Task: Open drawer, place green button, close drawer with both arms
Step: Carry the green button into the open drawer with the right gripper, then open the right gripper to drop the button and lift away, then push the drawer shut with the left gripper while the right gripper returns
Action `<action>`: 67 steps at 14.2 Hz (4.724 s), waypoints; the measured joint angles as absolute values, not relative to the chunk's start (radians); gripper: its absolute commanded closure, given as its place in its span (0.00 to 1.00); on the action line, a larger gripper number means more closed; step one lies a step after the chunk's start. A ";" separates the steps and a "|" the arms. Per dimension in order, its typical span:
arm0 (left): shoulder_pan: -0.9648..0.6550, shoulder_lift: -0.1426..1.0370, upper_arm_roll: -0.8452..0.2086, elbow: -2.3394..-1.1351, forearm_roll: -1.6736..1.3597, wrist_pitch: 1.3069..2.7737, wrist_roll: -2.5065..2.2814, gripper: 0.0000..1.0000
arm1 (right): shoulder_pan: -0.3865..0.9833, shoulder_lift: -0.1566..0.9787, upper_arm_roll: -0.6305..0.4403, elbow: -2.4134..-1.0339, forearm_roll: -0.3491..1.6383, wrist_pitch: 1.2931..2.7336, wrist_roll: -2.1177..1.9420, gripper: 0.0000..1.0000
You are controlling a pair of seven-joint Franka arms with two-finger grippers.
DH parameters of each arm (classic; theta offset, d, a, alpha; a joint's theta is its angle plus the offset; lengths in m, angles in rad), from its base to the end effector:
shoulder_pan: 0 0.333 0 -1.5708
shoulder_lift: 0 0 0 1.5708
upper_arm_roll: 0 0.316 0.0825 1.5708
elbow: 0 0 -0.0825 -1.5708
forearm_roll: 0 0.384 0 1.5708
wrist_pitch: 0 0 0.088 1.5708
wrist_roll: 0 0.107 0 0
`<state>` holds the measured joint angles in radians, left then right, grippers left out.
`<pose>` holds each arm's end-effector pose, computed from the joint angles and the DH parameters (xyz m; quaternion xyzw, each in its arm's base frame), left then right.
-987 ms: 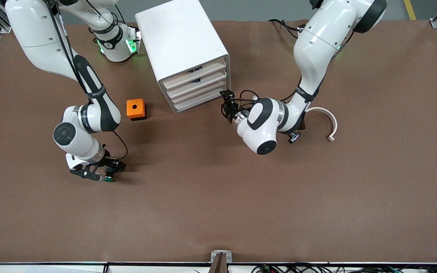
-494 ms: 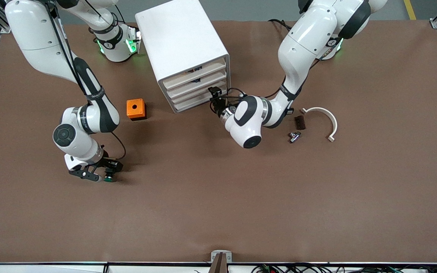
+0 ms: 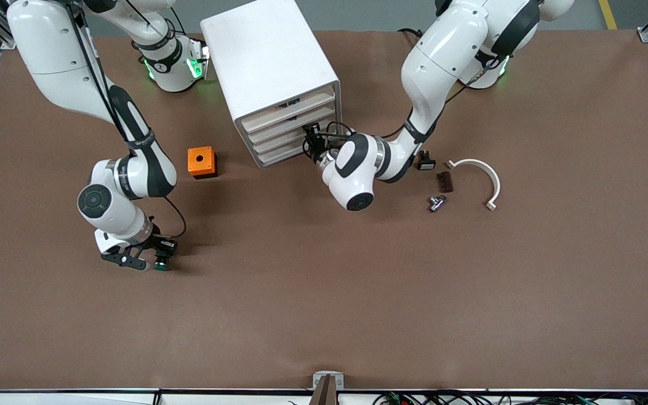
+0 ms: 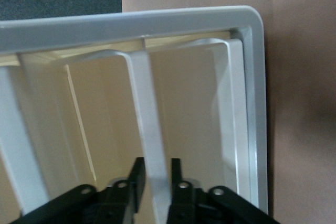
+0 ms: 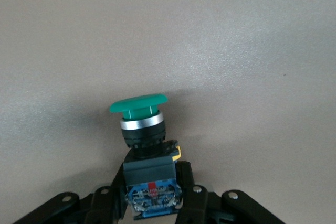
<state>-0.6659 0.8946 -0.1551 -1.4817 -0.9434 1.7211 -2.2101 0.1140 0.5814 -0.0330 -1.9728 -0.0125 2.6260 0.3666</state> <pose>0.4069 -0.5249 0.1490 -0.4875 -0.6843 0.4776 0.2570 0.6174 0.0510 0.1776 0.9903 -0.1339 0.0378 0.0039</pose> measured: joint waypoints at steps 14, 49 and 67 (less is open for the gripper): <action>-0.477 0.897 -0.091 -1.398 -0.953 1.766 -2.080 0.00 | 0.405 0.234 -0.005 -1.929 0.059 2.129 1.174 1.00; -0.462 0.744 -0.144 -1.385 -0.004 2.060 -0.957 0.00 | 0.539 0.337 -0.048 -1.664 0.039 1.866 1.078 0.00; -0.655 0.753 -0.420 -1.554 0.014 2.138 -1.444 0.00 | -0.038 0.112 -0.040 -1.509 0.004 1.488 -0.081 0.00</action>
